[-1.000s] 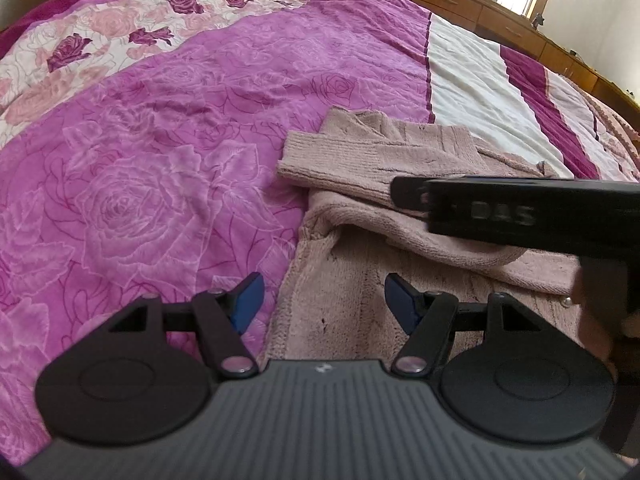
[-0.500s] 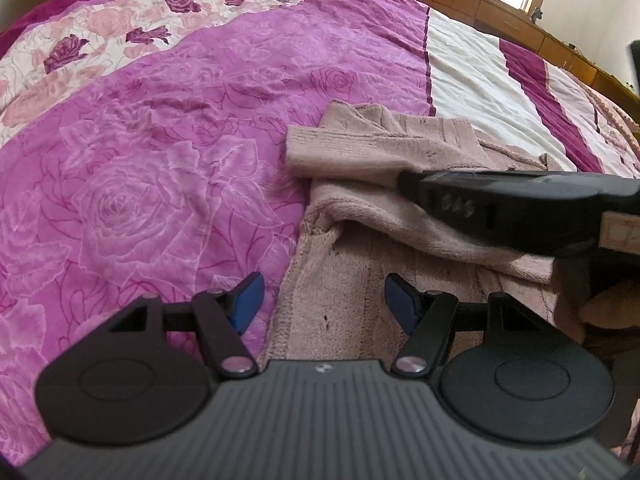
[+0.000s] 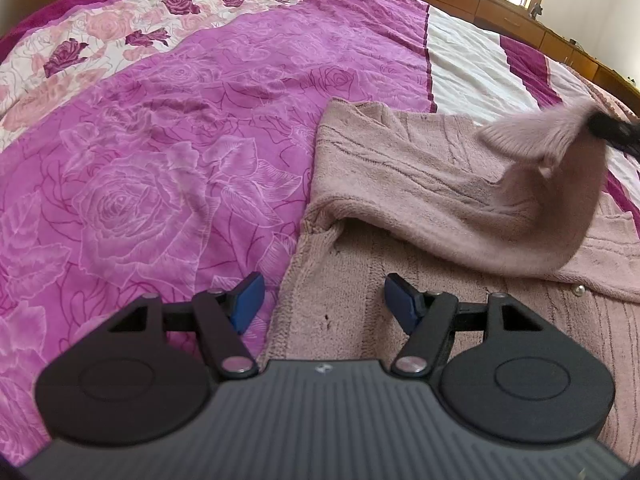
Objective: Fold small clothes
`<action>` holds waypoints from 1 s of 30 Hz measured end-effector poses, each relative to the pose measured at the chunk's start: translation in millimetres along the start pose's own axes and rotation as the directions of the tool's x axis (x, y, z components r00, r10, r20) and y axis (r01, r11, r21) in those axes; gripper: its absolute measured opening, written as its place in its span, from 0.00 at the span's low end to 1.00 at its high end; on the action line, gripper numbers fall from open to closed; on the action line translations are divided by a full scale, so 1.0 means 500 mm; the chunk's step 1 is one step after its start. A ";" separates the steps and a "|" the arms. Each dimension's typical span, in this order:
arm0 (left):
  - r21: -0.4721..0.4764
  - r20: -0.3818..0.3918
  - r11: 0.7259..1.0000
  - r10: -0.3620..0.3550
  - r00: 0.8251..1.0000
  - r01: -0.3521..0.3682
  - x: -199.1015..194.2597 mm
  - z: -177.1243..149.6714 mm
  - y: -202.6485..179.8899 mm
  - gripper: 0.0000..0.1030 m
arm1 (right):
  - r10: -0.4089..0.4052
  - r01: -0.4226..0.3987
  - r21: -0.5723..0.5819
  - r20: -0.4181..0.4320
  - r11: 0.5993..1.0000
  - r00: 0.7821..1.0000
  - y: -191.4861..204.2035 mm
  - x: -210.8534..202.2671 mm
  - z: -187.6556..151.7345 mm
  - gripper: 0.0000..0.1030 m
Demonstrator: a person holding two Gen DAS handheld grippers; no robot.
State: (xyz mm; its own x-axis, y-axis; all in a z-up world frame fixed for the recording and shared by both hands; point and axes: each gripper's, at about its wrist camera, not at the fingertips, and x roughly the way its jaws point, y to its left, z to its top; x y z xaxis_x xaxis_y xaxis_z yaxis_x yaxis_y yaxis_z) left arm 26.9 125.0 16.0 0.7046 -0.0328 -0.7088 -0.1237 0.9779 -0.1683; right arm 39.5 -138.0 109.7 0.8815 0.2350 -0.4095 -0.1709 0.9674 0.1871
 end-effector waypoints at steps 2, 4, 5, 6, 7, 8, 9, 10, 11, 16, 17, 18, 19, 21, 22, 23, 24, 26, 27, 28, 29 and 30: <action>0.001 0.001 1.000 0.003 1.000 -0.003 0.000 0.000 -0.001 0.66 | -0.036 0.036 0.040 -0.003 0.999 0.999 -0.043 -0.021 -0.011 0.07; 0.004 0.001 1.000 0.007 1.000 -0.007 0.001 0.000 -0.003 0.66 | -0.077 0.078 0.067 -0.021 0.995 0.997 -0.081 -0.032 -0.031 0.07; 0.006 0.001 1.000 0.009 1.000 -0.009 0.001 -0.001 -0.004 0.66 | -0.095 0.098 0.087 -0.037 0.991 0.995 -0.102 -0.036 -0.043 0.07; 0.009 0.002 1.000 0.010 1.000 -0.010 0.001 -0.001 -0.004 0.66 | -0.105 0.110 0.111 -0.053 0.988 0.993 -0.120 -0.039 -0.057 0.07; 0.013 0.002 1.000 0.012 1.000 -0.012 0.002 -0.002 -0.004 0.66 | -0.112 0.123 0.144 -0.076 0.982 0.991 -0.141 -0.042 -0.070 0.07; 0.016 0.002 1.000 0.013 1.000 -0.013 0.002 -0.002 -0.005 0.66 | -0.117 0.132 0.172 -0.095 0.976 0.989 -0.158 -0.045 -0.084 0.07; 0.018 0.001 1.000 0.015 1.000 -0.015 0.002 -0.002 -0.006 0.66 | -0.121 0.141 0.191 -0.110 0.971 0.986 -0.169 -0.047 -0.099 0.07; 0.020 0.001 1.000 0.017 1.000 -0.017 0.002 -0.002 -0.006 0.66 | -0.122 0.146 0.207 -0.125 0.967 0.985 -0.179 -0.049 -0.110 0.08; 0.021 0.000 1.000 0.018 1.000 -0.018 0.002 -0.002 -0.007 0.66 | -0.124 0.155 0.227 -0.143 0.962 0.982 -0.191 -0.053 -0.121 0.08; 0.032 0.000 0.999 0.027 1.000 -0.027 0.003 -0.003 -0.010 0.66 | -0.134 0.183 0.264 -0.194 0.947 0.972 -0.195 -0.058 -0.160 0.33; 0.035 0.001 0.999 0.028 1.000 -0.028 0.003 -0.003 -0.011 0.66 | -0.154 0.197 0.249 -0.183 0.948 0.971 -0.192 -0.066 -0.162 0.44; 0.038 0.002 0.999 0.030 1.000 -0.030 0.003 -0.004 -0.012 0.66 | -0.171 0.209 0.231 -0.174 0.950 0.970 -0.188 -0.074 -0.162 0.53; 0.040 0.002 0.999 0.032 0.999 -0.032 0.003 -0.004 -0.012 0.66 | -0.189 0.222 0.210 -0.166 0.952 0.968 -0.182 -0.081 -0.160 0.57; 0.043 0.002 0.998 0.035 0.999 -0.035 0.004 -0.005 -0.014 0.66 | -0.225 0.245 0.158 -0.136 0.956 0.965 -0.167 -0.091 -0.153 0.63; 0.043 0.002 0.998 0.037 0.999 -0.037 0.004 -0.005 -0.015 0.66 | -0.236 0.251 0.126 -0.123 0.960 0.964 -0.158 -0.093 -0.151 0.63; 0.044 0.002 0.998 0.037 0.999 -0.038 0.004 -0.005 -0.015 0.66 | -0.242 0.252 0.092 -0.111 0.963 0.964 -0.150 -0.096 -0.146 0.64; 0.044 0.002 0.998 0.038 0.999 -0.038 0.004 -0.004 -0.015 0.66 | -0.244 0.250 0.047 -0.100 0.967 0.965 -0.138 -0.096 -0.141 0.64; 0.043 0.003 0.998 0.037 0.999 -0.037 0.004 -0.004 -0.015 0.66 | -0.238 0.235 -0.044 -0.085 0.971 0.968 -0.112 -0.094 -0.133 0.64; 0.044 0.002 0.998 0.037 0.999 -0.037 0.004 -0.004 -0.015 0.66 | -0.230 0.223 -0.085 -0.088 0.971 0.969 -0.100 -0.089 -0.131 0.64; 0.043 0.002 0.998 0.037 0.999 -0.037 0.004 -0.004 -0.015 0.66 | -0.219 0.206 -0.124 -0.097 0.971 0.971 -0.087 -0.082 -0.126 0.64; 0.043 0.002 0.998 0.037 0.999 -0.037 0.004 -0.004 -0.015 0.66 | -0.205 0.188 -0.155 -0.106 0.970 0.973 -0.076 -0.076 -0.125 0.64; 0.044 0.002 0.998 0.037 0.999 -0.037 0.004 -0.004 -0.015 0.66 | -0.189 0.167 -0.175 -0.113 0.970 0.976 -0.065 -0.070 -0.125 0.64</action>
State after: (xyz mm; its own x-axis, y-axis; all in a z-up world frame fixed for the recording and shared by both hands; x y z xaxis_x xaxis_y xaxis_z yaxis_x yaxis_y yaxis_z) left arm 27.5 117.3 14.4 0.7010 0.0036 -0.7132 -0.1186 0.9866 -0.1116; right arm -13.4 -171.5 62.2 0.8426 0.0574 -0.5355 -0.0954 0.9945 -0.0436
